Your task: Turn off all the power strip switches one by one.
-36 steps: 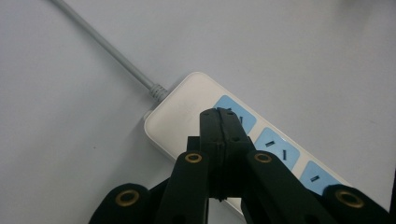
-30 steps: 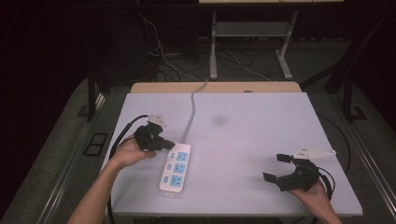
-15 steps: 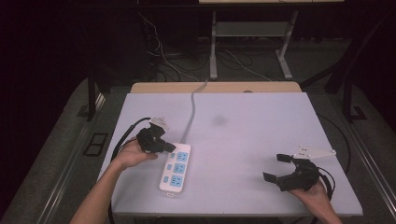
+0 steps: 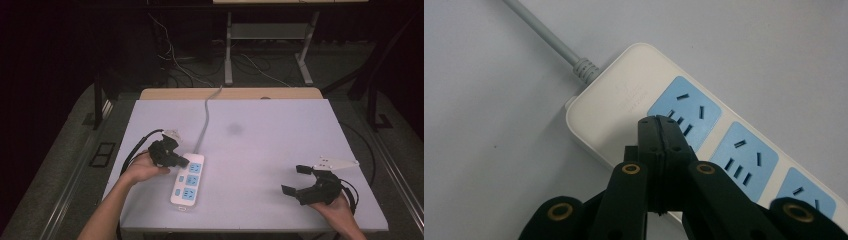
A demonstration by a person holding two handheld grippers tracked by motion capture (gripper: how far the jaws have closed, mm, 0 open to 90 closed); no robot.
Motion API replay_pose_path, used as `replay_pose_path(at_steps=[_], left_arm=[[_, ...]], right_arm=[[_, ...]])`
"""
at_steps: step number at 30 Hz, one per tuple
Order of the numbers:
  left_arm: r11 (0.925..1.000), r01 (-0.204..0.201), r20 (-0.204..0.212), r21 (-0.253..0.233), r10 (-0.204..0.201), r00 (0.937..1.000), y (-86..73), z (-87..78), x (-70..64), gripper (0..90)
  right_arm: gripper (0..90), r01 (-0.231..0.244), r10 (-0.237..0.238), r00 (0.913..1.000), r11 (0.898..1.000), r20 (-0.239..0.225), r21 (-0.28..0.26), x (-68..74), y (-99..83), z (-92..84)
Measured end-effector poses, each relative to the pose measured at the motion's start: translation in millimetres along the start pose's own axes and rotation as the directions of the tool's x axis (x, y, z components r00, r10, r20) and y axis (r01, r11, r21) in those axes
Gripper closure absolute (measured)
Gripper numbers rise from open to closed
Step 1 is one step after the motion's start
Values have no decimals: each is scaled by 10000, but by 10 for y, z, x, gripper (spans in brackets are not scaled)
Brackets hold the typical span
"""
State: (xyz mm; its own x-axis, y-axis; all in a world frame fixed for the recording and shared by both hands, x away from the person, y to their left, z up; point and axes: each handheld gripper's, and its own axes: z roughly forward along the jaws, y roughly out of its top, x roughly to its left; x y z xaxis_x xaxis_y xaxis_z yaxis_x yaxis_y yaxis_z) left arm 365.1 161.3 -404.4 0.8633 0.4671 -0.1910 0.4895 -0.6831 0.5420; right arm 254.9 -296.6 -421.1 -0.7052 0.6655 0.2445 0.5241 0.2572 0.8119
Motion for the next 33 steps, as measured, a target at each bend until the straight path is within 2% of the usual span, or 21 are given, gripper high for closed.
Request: replay_pose_path(at_steps=[5, 11, 17, 26, 33], left_arm=[[10000, -63, -80, 34, 63, 9999, 3, 0, -5, 891], [9997, 236, 18, 15, -236, 9997, -1, 1, 11, 893], [9992, 389, -25, 61, -389, 9992, 4, 2, 8, 894], [9963, 759, 141, -400, -754, 9971, -66, 0, 31, 896], [9971, 714, -20, -256, -715, 9974, -49, 9, 15, 898]], right_arm=[[12, 13, -13, 10000, 10000, 11, -3, 0, 1, 0], [12, 21, -27, 9997, 9997, 249, 244, -9, -3, 7], [12, 45, -47, 9997, 9999, 238, 107, -4, -4, -14], [11, 49, -50, 9996, 10000, 269, 53, 2, -3, -27], [12, 48, -49, 9995, 10000, 300, 31, -3, -1, -27]])
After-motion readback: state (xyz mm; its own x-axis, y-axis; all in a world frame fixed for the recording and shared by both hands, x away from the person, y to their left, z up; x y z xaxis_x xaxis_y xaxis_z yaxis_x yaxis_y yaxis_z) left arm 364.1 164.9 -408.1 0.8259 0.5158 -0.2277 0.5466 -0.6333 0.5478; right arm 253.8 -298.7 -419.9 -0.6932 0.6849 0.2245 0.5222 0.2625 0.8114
